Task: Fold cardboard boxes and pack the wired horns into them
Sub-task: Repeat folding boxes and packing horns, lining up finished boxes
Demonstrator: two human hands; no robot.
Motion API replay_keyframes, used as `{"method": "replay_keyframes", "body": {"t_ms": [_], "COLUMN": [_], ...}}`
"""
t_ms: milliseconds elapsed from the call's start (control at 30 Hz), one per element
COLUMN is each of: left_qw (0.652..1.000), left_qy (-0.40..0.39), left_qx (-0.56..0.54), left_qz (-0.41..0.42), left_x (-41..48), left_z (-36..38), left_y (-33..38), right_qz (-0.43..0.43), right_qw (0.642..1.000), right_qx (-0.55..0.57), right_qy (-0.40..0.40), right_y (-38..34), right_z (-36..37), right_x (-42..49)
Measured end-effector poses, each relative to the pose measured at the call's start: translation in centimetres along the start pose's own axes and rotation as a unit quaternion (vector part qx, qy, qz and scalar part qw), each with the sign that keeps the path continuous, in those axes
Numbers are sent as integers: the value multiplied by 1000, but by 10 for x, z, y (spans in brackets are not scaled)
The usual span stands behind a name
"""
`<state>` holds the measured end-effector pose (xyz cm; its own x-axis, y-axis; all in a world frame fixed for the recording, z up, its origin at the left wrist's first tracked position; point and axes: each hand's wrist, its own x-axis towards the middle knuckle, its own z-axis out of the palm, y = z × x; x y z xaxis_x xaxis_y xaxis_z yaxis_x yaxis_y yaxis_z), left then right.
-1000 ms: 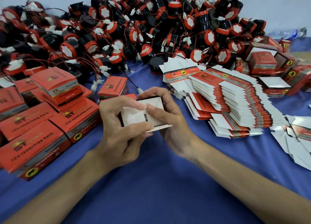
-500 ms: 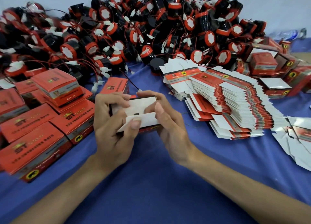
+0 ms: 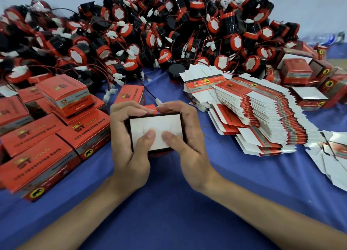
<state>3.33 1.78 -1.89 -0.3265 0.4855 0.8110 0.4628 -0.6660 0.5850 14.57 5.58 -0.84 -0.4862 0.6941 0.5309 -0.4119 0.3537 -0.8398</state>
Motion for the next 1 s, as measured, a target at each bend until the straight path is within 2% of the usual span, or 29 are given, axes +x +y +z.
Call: {"method": "replay_keyframes", "body": {"t_ms": [333,467,567,667,733,800,900,967,1000], "left_qw": [999,999,999,998,998,993,981,990,994], "left_qy": [-20,-32,-48,-42,-63,-110,-148,-132,-107], "left_qx": [14,-7,-10,-31,-22,28,81,43,-2], "left_qz": [-40,-14,-8,-33,-23,29,93,35,-32], "left_x": [1,1,4,8,10,13,16,17,18], "left_z": [-1,1,-1,-4,-8,-13,-15,-12,-10], "left_y": [6,4,1,-1,-3,-5,-3,3,7], "right_qz": [8,10,-23,-125,-177,-197,-181,-168,-161], "right_qw": [1000,1000,997,961,935,923,934,948,952], "right_qx": [8,1,-64,-214,-288,-327,-307,-271,-259], "right_qy": [20,17,-47,-121,-106,-53,25,-1,-37], "right_y": [0,1,-1,1,3,4,-1,-8,-11], "right_z": [6,1,-13,-26,-29,-28,-27,-29,-30], "right_x": [-1,1,7,17,21,23,23,27,28]}}
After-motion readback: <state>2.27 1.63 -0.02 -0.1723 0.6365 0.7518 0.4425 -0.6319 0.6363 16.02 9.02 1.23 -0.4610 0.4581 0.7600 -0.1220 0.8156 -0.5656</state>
